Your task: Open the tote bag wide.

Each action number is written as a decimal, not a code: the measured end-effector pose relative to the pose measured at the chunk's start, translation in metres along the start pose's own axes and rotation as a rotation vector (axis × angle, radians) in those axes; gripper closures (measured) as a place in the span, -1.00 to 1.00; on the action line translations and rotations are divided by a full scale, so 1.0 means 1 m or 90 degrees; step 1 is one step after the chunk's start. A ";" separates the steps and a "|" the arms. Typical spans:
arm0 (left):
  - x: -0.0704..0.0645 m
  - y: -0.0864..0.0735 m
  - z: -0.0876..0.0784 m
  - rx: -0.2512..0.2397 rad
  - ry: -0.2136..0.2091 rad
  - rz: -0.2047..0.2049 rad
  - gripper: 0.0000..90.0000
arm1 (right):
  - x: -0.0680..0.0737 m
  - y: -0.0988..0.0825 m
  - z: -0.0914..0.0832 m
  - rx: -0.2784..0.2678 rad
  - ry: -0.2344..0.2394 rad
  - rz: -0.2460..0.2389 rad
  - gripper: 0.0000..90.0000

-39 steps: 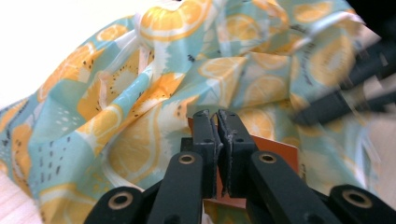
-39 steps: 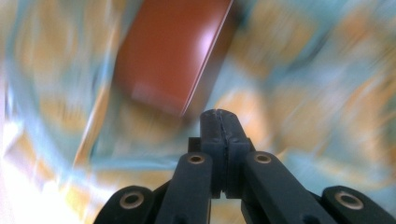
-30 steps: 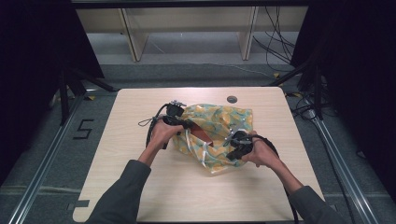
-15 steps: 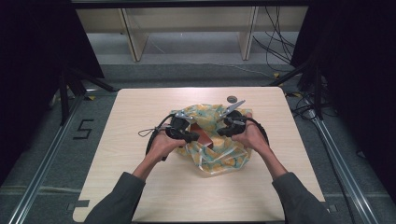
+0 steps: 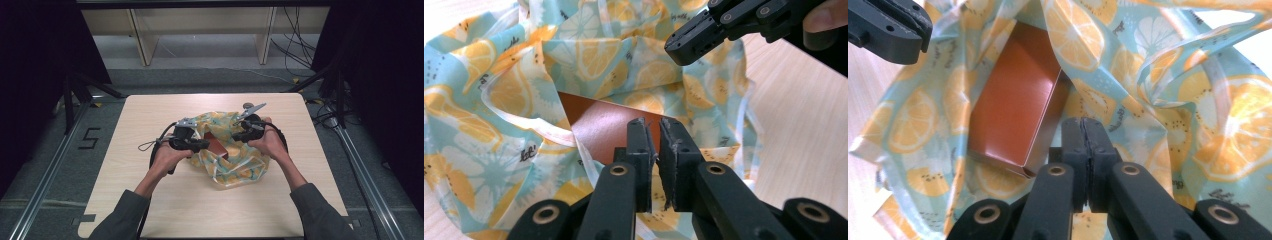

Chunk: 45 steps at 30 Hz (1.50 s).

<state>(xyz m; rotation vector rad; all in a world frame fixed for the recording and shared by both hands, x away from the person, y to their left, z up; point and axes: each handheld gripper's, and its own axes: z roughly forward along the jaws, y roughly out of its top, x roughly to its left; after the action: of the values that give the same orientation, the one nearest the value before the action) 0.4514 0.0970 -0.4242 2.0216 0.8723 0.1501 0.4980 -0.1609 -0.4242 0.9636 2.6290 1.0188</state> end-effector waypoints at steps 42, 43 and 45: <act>-0.039 -0.080 -0.069 -0.064 0.026 -0.001 -0.24 | 0.058 -0.111 -0.077 -0.111 -0.036 0.039 -0.05; -0.040 -0.084 -0.069 -0.070 0.027 -0.006 -0.25 | 0.060 -0.115 -0.079 -0.107 -0.034 0.043 -0.06; -0.040 -0.087 -0.070 -0.067 0.030 -0.004 -0.26 | 0.065 -0.124 -0.081 -0.109 -0.037 0.047 -0.06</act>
<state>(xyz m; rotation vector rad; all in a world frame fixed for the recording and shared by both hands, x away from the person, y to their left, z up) 0.3467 0.1500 -0.4419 1.9244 0.8826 0.2368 0.3544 -0.2344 -0.4389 1.0393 2.4294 1.1918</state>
